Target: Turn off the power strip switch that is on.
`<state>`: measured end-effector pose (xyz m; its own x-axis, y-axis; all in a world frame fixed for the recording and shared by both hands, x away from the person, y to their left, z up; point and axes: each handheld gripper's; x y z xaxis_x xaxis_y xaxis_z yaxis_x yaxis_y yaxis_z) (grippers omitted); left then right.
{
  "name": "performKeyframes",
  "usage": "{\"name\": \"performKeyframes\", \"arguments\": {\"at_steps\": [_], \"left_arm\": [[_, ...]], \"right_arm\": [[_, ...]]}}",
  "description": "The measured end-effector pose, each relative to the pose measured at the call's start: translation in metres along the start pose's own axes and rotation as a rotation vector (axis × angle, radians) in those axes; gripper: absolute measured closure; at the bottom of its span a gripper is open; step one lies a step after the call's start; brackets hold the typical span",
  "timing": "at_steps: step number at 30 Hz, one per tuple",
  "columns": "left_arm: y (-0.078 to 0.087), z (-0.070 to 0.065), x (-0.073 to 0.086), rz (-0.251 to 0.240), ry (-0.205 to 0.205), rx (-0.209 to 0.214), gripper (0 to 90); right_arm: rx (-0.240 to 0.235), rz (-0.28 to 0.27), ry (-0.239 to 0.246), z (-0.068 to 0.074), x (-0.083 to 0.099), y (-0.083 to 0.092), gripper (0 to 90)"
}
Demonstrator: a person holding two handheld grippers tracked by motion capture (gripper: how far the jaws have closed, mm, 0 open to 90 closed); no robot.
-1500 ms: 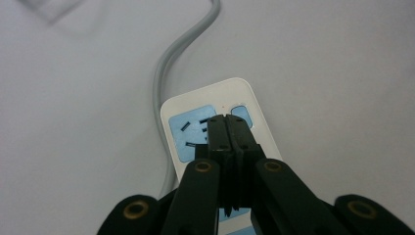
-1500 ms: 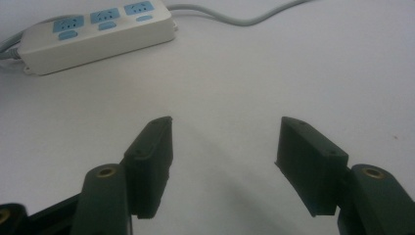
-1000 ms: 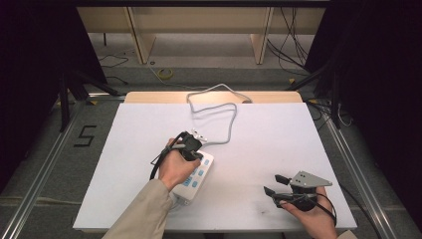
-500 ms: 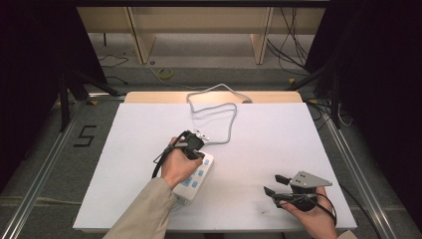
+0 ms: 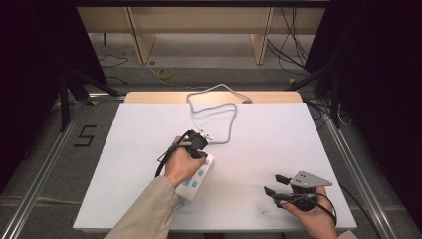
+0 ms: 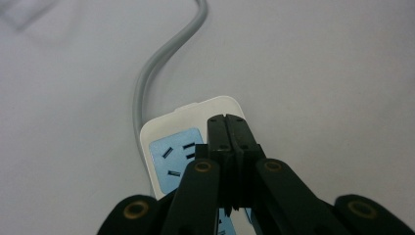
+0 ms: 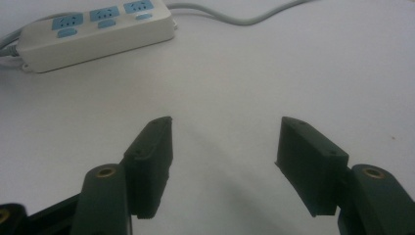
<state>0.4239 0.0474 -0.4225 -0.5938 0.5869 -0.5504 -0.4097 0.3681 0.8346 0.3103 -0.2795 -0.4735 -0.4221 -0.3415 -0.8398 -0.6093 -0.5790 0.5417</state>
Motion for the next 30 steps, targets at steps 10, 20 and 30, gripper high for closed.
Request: {"name": "performKeyframes", "arguments": {"at_steps": [10, 20, 30], "left_arm": [[-0.005, -0.002, -0.002, 0.010, 0.001, 0.007, 89.7], [-0.012, -0.003, -0.003, 0.026, -0.001, 0.013, 89.7], [-0.016, -0.003, -0.004, 0.039, -0.003, 0.012, 89.7]], "right_arm": [[-0.001, 0.000, -0.001, 0.000, 0.000, 0.000, 38.9], [-0.002, 0.000, -0.001, 0.000, 0.000, 0.000, 38.9], [-0.002, 0.001, 0.000, 0.000, 0.000, 0.000, 38.9]]}}
Point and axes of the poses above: each handheld gripper's, and its own axes: y roughly backward along the jaws, x roughly out of its underside, z roughly to its left
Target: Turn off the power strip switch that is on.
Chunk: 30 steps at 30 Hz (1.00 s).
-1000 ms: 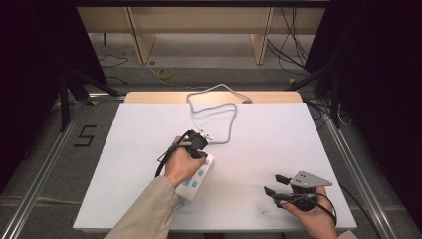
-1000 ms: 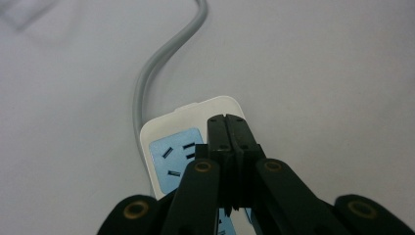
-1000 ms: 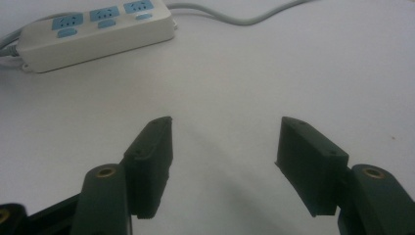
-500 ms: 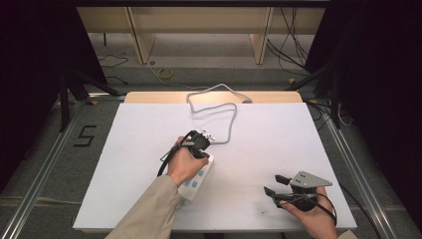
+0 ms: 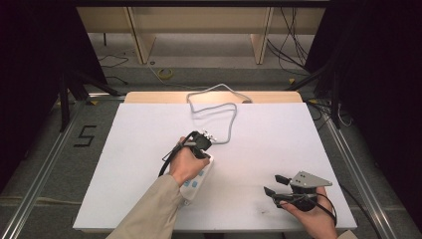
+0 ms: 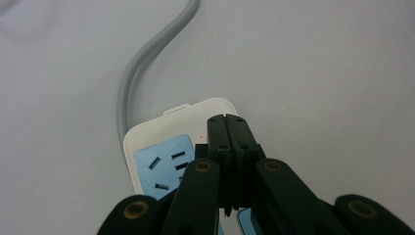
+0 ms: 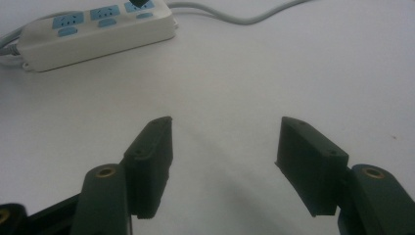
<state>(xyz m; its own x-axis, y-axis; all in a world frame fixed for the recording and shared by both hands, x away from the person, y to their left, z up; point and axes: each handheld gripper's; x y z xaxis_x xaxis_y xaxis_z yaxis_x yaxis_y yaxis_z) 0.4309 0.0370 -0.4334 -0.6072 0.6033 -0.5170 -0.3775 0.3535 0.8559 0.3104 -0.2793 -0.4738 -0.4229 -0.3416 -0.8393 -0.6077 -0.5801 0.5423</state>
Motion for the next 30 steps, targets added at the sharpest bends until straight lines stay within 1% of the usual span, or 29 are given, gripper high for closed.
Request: {"name": "performKeyframes", "arguments": {"at_steps": [2, 8, 11, 14, 20, 25, 30], "left_arm": [[-0.0011, -0.0006, 0.0000, -0.003, 0.007, 0.002, 89.7], [-0.0032, -0.0005, -0.0004, 0.010, 0.000, -0.002, 89.7], [-0.0050, -0.0010, -0.0004, 0.011, 0.007, -0.006, 89.7], [-0.0058, -0.0010, -0.0007, 0.019, -0.003, -0.012, 89.7], [-0.0078, -0.0017, -0.0006, 0.028, -0.003, -0.017, 89.7], [-0.0076, -0.0015, -0.0005, 0.031, -0.002, -0.015, 89.7], [-0.0077, -0.0002, -0.0011, 0.036, 0.005, -0.002, 89.7]], "right_arm": [[0.000, -0.001, 0.001, 0.0000, 0.0000, 0.0001, 38.9], [0.000, 0.001, -0.002, 0.0001, 0.0001, 0.0004, 38.9], [0.000, 0.002, -0.001, 0.0001, 0.0001, 0.0006, 38.9], [0.000, 0.002, -0.001, 0.0000, 0.0001, 0.0007, 38.9], [0.000, 0.002, -0.001, 0.0000, 0.0001, 0.0006, 38.9], [-0.001, 0.003, -0.002, 0.0000, 0.0002, 0.0005, 38.9], [0.000, 0.004, 0.000, 0.0002, 0.0003, 0.0003, 38.9]]}}
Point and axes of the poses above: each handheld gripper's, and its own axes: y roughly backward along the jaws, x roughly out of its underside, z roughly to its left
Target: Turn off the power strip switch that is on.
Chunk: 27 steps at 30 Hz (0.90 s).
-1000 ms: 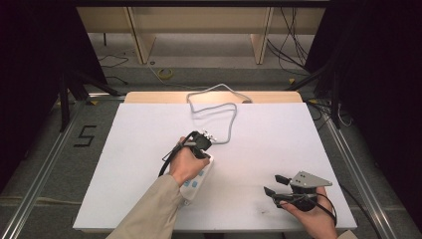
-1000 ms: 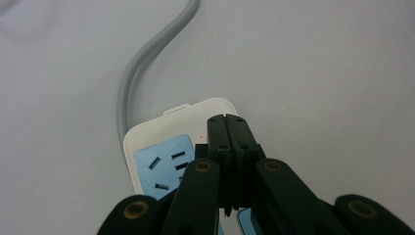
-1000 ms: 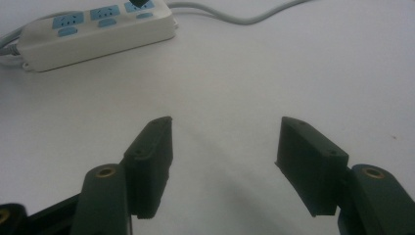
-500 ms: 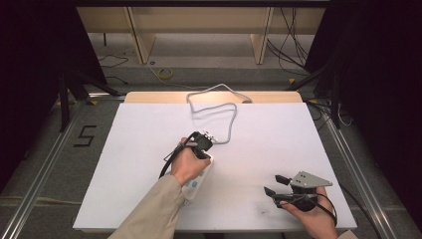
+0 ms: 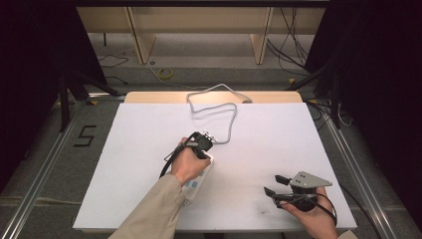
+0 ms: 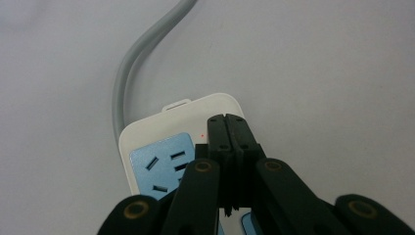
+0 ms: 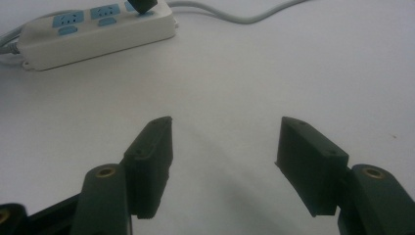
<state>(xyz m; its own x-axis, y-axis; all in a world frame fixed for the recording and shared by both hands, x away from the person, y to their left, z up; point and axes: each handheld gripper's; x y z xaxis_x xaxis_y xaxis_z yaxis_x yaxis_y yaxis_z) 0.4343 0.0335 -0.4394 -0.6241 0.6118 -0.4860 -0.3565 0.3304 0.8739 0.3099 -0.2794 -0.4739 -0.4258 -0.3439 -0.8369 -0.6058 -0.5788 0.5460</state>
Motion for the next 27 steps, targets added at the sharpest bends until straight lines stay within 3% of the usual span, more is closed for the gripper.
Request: {"name": "performKeyframes", "arguments": {"at_steps": [8, 13, 19, 23, 27], "left_arm": [[-0.0002, -0.0016, -0.0011, 0.015, -0.027, -0.012, 89.8], [0.0009, -0.0064, -0.0029, 0.063, -0.073, -0.052, 89.8], [0.0010, -0.0057, -0.0025, 0.054, -0.062, -0.048, 89.8], [-0.0015, -0.0050, -0.0045, 0.020, -0.022, -0.026, 89.8], [-0.0019, -0.0056, -0.0063, 0.029, -0.029, -0.026, 89.9]], "right_arm": [[-0.002, 0.003, 0.003, 0.0000, 0.0003, -0.0003, 38.9], [-0.004, 0.004, 0.003, -0.0001, 0.0004, -0.0005, 38.8], [-0.005, 0.004, 0.006, 0.0002, 0.0002, -0.0009, 38.8], [-0.006, 0.004, 0.005, -0.0002, 0.0003, -0.0010, 38.8], [-0.004, 0.004, 0.002, -0.0007, 0.0006, -0.0004, 38.8]]}}
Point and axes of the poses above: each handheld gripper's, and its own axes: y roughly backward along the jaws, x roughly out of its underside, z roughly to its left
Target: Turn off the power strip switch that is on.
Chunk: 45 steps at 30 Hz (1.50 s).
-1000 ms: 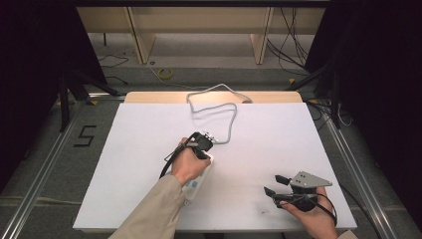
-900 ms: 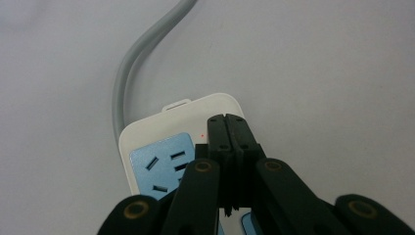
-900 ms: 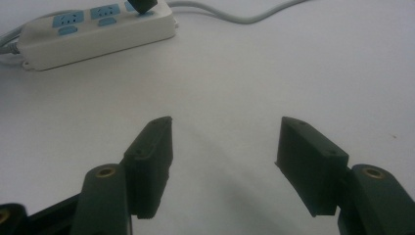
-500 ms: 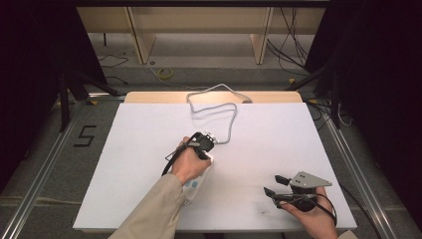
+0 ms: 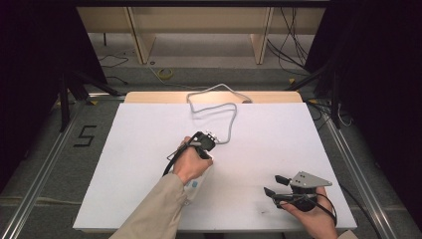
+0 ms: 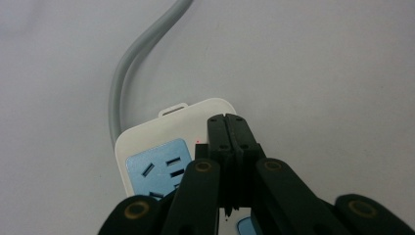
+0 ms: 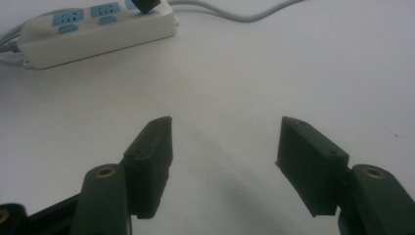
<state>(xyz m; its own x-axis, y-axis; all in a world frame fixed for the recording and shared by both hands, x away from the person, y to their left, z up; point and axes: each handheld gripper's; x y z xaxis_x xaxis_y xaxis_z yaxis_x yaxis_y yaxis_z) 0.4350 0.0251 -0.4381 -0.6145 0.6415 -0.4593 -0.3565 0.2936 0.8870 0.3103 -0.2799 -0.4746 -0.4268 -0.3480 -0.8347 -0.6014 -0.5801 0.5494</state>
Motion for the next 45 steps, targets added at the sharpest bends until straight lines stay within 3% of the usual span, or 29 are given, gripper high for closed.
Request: {"name": "performKeyframes", "arguments": {"at_steps": [7, 14, 22, 45], "left_arm": [[-0.0002, 0.0004, -0.0001, -0.001, 0.017, 0.007, 89.9], [0.0004, 0.0001, -0.0014, 0.019, -0.012, -0.003, 90.0], [-0.0004, 0.0005, -0.0009, 0.025, -0.006, -0.002, 90.0], [-0.0004, -0.0022, 0.0008, 0.006, -0.004, -0.019, 89.9]], "right_arm": [[0.000, -0.001, 0.001, 0.0000, 0.0001, 0.0003, 38.8], [-0.001, 0.000, 0.001, 0.0004, -0.0001, 0.0001, 38.8], [-0.003, 0.001, 0.002, 0.0003, 0.0000, 0.0000, 38.8], [-0.002, 0.002, 0.003, 0.0001, -0.0002, -0.0001, 38.8]]}}
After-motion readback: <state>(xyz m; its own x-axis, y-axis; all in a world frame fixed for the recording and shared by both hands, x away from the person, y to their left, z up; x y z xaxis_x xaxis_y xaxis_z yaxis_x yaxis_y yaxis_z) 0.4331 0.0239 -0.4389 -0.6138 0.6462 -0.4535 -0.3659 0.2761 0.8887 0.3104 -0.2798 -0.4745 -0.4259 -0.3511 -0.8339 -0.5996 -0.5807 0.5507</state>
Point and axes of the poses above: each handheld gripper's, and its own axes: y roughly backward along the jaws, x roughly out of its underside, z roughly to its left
